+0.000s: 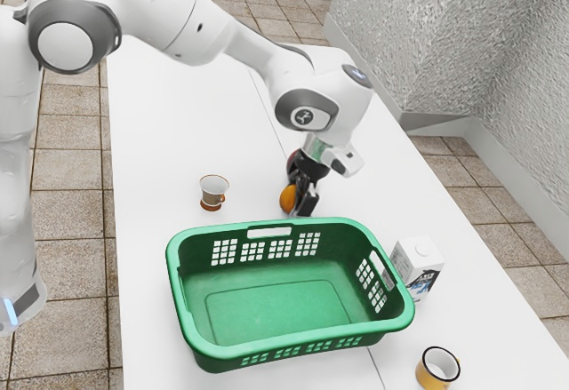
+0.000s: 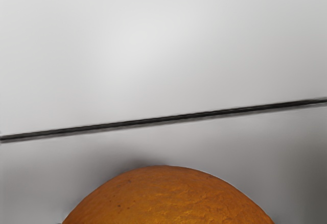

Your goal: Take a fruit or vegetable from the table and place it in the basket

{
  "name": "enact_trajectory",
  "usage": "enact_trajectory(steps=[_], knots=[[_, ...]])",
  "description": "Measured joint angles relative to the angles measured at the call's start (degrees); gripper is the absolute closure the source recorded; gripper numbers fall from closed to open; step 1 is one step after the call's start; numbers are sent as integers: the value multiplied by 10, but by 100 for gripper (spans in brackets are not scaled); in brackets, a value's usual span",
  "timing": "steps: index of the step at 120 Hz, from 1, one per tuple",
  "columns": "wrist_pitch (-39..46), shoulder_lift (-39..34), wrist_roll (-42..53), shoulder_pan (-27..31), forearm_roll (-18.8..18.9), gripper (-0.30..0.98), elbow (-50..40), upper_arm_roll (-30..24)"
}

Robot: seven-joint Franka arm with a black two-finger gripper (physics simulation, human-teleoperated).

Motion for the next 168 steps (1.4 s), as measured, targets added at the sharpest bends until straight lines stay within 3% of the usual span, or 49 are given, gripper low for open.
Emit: enact_trajectory(steps=[18,46,64,79,126,143,168], knots=[[-1,-5,-5,-1,4,39,12,-1],[-79,-16,-11,-6,21,46,151,-19],[-117,-28,-16,8,25,48,159,-107],[-135,-39,-24,-19,12,52,155,-179],[-131,-35,-48,-7,1,52,153,-243],[-131,-35,-54,-7,-12,20,151,-244],[-132,-34,-61,-4,-18,4,147,-244]])
